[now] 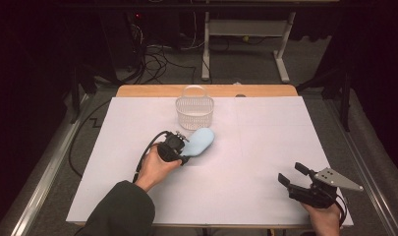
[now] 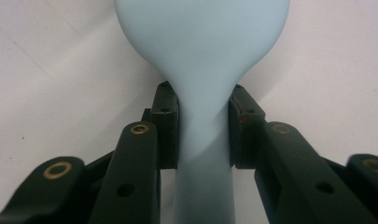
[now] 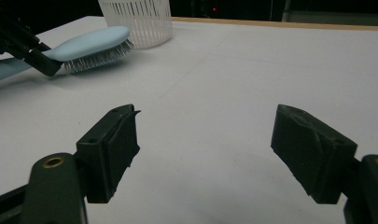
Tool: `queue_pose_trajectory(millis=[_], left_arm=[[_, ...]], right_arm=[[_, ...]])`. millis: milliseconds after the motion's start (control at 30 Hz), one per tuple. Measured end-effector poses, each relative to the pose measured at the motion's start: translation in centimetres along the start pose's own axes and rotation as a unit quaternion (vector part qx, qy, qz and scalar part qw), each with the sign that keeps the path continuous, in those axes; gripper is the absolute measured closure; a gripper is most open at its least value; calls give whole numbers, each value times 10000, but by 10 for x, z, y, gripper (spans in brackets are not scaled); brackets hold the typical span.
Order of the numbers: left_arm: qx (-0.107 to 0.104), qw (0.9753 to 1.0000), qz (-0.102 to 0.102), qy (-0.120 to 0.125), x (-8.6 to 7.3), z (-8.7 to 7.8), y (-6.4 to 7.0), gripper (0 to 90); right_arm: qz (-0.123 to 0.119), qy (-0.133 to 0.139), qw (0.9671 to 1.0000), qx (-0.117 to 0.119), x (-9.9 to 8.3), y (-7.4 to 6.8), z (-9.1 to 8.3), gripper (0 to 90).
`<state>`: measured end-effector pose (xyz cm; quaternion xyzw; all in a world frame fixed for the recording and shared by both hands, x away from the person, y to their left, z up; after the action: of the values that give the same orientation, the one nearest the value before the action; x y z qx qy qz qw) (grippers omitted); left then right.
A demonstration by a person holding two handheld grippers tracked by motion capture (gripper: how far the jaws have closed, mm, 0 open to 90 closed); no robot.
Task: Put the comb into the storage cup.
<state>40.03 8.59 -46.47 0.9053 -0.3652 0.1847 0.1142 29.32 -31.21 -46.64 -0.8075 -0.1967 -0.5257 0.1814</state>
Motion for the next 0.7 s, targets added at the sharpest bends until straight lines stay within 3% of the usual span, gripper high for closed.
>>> queue_pose_trajectory(millis=[700], left_arm=[[-39,9992,12,401,-6,-24,0,694]], right_arm=[[-5,0,10000,2,0,0,0,234]])
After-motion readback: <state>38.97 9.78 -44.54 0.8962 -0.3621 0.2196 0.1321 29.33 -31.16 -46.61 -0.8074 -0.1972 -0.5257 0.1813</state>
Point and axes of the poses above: each handheld gripper's, and its own axes: z roughly forward along the jaws, x roughly out of its top, y roughly to its right, the point moved 3 cm from there along z, roughly forward along the jaws, and after that the axes turned 1 degree about -y, right-handed, at the moved point
